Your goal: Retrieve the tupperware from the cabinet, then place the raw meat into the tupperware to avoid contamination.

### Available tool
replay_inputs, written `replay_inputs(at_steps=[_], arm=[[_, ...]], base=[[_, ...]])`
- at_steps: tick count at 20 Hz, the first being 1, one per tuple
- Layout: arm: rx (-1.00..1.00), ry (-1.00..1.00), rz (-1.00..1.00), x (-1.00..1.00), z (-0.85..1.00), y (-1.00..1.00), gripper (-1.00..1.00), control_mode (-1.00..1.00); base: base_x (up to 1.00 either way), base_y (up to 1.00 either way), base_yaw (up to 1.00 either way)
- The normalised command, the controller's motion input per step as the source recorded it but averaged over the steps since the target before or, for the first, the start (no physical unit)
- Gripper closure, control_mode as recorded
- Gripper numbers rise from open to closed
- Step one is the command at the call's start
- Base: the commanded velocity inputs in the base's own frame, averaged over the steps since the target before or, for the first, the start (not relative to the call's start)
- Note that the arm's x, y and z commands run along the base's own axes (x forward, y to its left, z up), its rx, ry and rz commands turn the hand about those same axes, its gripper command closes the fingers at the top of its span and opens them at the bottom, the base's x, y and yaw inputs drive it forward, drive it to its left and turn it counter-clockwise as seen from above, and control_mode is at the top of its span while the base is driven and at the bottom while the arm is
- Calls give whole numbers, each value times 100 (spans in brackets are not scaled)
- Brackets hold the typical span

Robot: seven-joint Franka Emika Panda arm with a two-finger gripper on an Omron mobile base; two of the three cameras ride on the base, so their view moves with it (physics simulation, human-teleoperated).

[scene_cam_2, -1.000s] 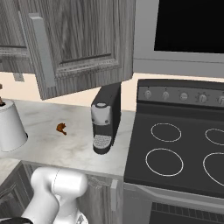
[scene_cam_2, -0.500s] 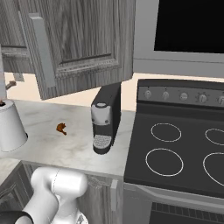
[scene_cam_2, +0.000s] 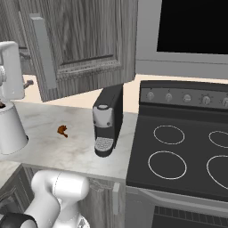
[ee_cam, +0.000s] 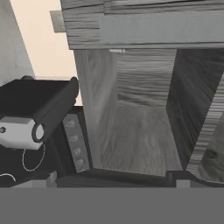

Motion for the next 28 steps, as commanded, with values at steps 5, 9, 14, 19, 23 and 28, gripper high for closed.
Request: replay_inputs(at_steps=[5, 9, 14, 19, 23, 28], arm=[[-3, 1, 0, 24, 0, -27, -100, -100], [-3, 3, 0, 4, 0, -20, -100, -100], [-2, 3, -1, -16, 0, -24, -100, -100], [0, 0, -6, -53, 0, -39, -100, -100], [0, 0, -10, -52, 0, -53, -100, -100], [-1, 3, -13, -19, 0, -76, -100, -100]], base=[[0, 0, 0], [0, 0, 0], [0, 0, 0], [0, 0, 0], [0, 0, 0], [0, 0, 0]])
